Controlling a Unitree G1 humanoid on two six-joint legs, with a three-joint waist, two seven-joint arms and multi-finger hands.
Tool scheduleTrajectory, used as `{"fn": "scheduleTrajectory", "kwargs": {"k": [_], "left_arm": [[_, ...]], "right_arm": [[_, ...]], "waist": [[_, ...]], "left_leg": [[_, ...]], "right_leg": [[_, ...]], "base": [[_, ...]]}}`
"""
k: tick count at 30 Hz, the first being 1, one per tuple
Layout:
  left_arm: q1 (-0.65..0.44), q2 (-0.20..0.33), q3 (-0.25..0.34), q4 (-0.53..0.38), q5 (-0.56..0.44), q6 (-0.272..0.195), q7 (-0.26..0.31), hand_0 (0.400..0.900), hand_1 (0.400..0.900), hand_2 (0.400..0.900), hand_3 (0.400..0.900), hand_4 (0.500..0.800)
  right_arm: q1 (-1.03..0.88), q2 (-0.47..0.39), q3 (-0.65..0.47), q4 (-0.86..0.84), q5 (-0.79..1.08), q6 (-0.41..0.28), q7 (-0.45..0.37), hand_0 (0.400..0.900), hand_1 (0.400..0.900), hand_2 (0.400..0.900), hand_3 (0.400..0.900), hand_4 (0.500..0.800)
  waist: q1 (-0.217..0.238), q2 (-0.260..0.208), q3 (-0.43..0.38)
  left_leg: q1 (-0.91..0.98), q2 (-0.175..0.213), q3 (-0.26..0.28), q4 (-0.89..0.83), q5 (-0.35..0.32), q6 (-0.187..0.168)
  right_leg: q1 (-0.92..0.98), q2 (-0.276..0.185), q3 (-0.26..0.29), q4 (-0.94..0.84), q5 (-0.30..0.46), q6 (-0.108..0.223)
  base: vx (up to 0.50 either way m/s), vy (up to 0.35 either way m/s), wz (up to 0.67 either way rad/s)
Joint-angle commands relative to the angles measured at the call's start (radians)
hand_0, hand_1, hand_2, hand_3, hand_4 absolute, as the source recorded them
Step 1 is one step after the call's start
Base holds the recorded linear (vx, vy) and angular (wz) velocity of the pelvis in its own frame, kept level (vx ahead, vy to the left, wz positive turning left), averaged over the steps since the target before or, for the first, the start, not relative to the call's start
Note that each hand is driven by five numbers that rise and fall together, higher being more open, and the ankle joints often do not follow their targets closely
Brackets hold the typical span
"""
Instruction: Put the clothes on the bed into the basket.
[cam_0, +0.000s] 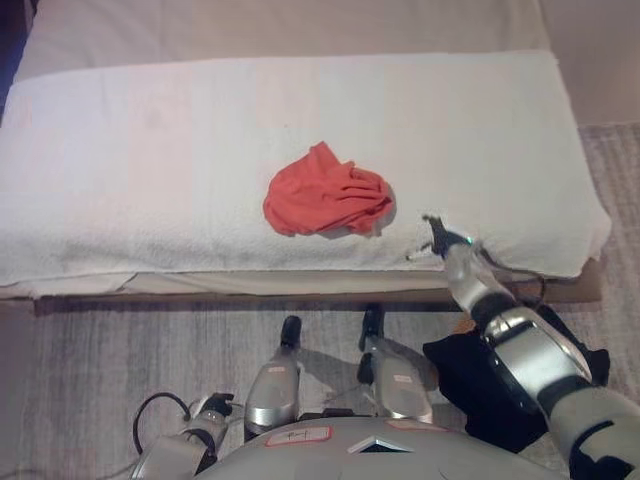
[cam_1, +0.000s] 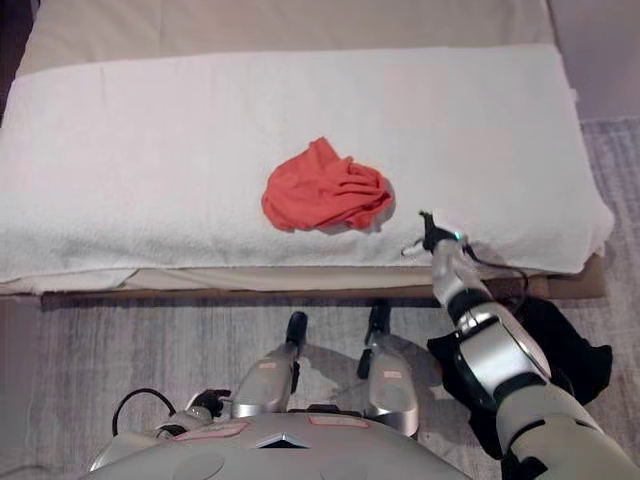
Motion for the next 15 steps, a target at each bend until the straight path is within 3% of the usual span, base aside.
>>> {"fn": "scheduleTrajectory", "kwargs": {"k": [1,15], "left_arm": [[-0.054,0.080,-0.042,0.050,-0.040,0.018,0.041,0.900,0.900,0.900,0.900,0.800],[-0.081,0.128,-0.097,0.007,-0.085,0.005,0.044,0.900,0.900,0.900,0.900,0.800]], "right_arm": [[-0.242,0.007,0.036,0.053,0.012,-0.014,-0.021,0.900,0.900,0.900,0.900,0.800],[-0.479,0.035,0.079,0.144,0.048,-0.015,-0.030,0.900,0.900,0.900,0.900,0.800]], "waist": [[0.046,-0.008,0.081],[0.135,0.038,0.204]], "left_leg": [[0.051,-0.042,-0.015,-0.062,0.055,0.005],[-0.064,-0.060,-0.098,-0.056,0.104,-0.004]], "right_leg": [[-0.048,-0.073,0.040,0.143,0.020,0.029],[-0.130,-0.103,-0.012,0.204,-0.006,0.028]], "base": [[-0.04,-0.007,0.31],[-0.04,0.015,0.21]]}}
